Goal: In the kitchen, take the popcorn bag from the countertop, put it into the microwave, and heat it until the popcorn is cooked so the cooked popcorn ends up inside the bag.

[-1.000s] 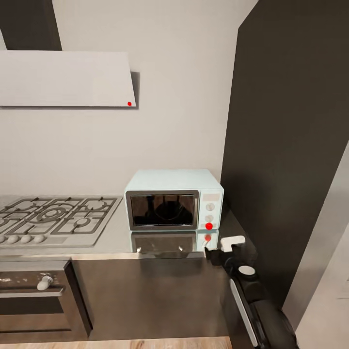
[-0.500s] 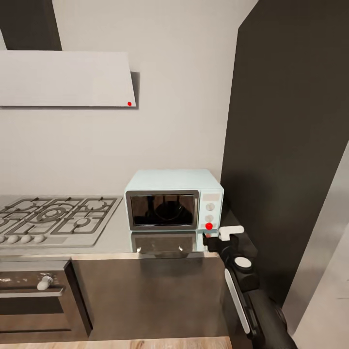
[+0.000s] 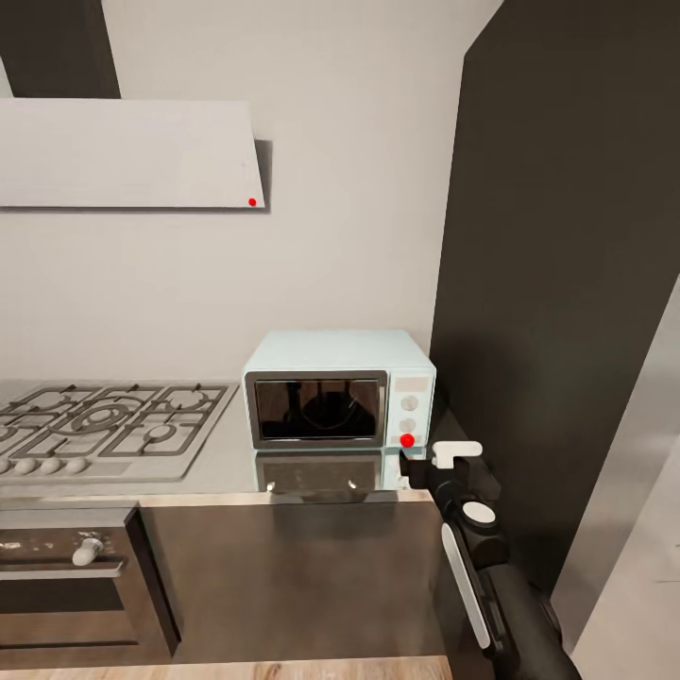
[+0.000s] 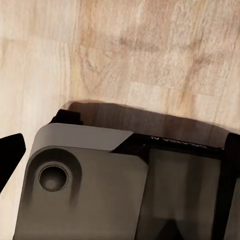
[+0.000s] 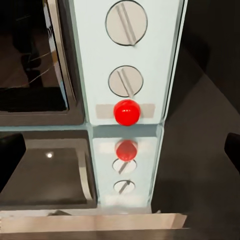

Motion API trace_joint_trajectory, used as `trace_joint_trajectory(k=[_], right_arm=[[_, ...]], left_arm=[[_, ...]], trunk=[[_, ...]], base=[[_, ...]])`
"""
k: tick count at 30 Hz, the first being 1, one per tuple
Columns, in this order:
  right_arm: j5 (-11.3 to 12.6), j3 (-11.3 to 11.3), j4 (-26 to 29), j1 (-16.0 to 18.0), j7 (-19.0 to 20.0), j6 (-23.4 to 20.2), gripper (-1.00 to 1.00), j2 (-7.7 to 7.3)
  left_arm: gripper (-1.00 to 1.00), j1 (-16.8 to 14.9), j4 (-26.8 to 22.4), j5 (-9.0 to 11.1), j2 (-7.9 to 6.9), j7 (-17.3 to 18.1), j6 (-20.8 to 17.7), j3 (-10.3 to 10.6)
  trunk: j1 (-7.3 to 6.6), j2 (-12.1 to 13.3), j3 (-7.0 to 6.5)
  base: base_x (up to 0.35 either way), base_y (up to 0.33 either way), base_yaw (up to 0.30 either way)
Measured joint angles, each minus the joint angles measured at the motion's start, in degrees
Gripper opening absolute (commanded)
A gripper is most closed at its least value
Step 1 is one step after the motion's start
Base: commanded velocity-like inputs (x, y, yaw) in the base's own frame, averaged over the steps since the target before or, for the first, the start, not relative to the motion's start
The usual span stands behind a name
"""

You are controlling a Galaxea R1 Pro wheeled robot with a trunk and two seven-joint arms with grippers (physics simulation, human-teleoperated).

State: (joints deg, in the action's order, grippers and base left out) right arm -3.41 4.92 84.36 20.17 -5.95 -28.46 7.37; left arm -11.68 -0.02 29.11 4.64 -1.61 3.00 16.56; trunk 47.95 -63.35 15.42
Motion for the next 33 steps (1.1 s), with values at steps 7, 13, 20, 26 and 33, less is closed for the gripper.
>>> trace_joint_trajectory(k=[7, 13, 20, 26, 33], right_arm=[[-0.13, 0.01, 0.03, 0.0, 0.08, -0.21, 1.0, -0.2], [-0.39, 0.06, -0.12, 0.0, 0.12, -0.23, 1.0, -0.43], [-0.21, 0.1, -1.93, 0.0, 0.13, -0.2, 1.0, -0.32], [-0.14, 0.1, -5.09, -0.03, 0.13, 0.07, 1.0, -0.25], [-0.18, 0.1, -6.11, -0.08, 0.13, -0.07, 1.0, -0.32]], left_arm=[[1.0, 0.0, 0.0, -0.03, -0.24, 0.13, -0.04, -0.01], [1.0, 0.0, 0.0, -0.11, -0.26, 0.17, -0.04, 0.0], [1.0, 0.0, -0.01, -0.05, -0.26, 0.18, -0.01, 0.0], [1.0, -0.01, 0.0, -0.01, -0.26, 0.18, 0.0, 0.0], [1.0, 0.0, 0.0, -0.01, -0.26, 0.18, -0.01, 0.0]], trunk=[[-0.02, 0.0, 0.0], [-0.02, 0.0, 0.0], [-0.01, 0.0, 0.0], [0.0, 0.0, 0.0], [0.0, 0.0, 0.0]], base=[[0.097, 0.0, 0.0], [0.215, 0.0, 0.0], [0.171, 0.0, 0.0], [0.013, 0.0, 0.0], [0.0, 0.0, 0.0]])
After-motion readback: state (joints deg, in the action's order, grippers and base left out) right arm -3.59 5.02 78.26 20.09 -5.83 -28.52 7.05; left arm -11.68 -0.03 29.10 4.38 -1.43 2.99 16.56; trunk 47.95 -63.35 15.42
